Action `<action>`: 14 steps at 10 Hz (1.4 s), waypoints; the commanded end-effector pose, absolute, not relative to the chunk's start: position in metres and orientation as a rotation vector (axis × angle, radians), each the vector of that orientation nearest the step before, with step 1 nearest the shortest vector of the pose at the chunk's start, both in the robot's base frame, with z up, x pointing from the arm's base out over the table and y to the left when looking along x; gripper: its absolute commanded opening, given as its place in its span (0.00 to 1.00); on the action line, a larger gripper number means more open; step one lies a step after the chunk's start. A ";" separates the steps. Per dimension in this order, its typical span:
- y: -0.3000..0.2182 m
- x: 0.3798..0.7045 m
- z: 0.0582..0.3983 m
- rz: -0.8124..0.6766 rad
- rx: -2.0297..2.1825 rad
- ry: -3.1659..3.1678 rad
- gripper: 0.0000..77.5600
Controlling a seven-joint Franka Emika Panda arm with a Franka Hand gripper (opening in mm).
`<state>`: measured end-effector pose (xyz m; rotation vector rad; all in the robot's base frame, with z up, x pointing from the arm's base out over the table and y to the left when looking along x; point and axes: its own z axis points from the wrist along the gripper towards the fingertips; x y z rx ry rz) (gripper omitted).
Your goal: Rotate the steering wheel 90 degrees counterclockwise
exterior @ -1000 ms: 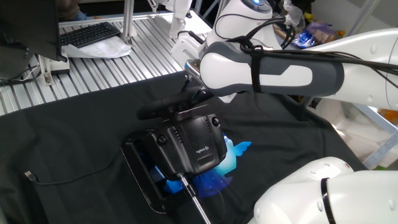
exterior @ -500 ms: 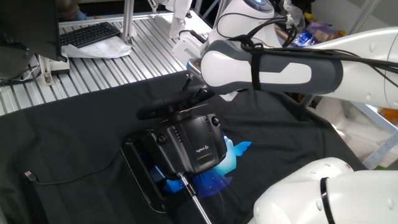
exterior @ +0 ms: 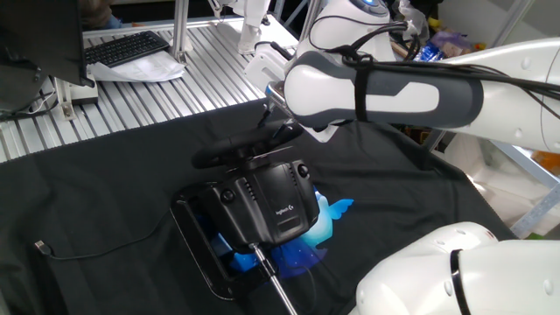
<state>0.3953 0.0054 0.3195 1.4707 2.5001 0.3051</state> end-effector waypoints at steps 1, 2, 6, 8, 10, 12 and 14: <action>0.004 0.394 0.317 0.325 1.482 2.532 0.01; 0.005 0.393 0.319 0.307 1.514 2.538 0.01; 0.005 0.391 0.323 0.268 1.560 2.553 1.00; 0.005 0.391 0.323 0.268 1.560 2.553 1.00; 0.005 0.391 0.323 0.268 1.560 2.553 1.00; 0.005 0.391 0.323 0.268 1.560 2.553 1.00; 0.005 0.391 0.323 0.268 1.560 2.553 1.00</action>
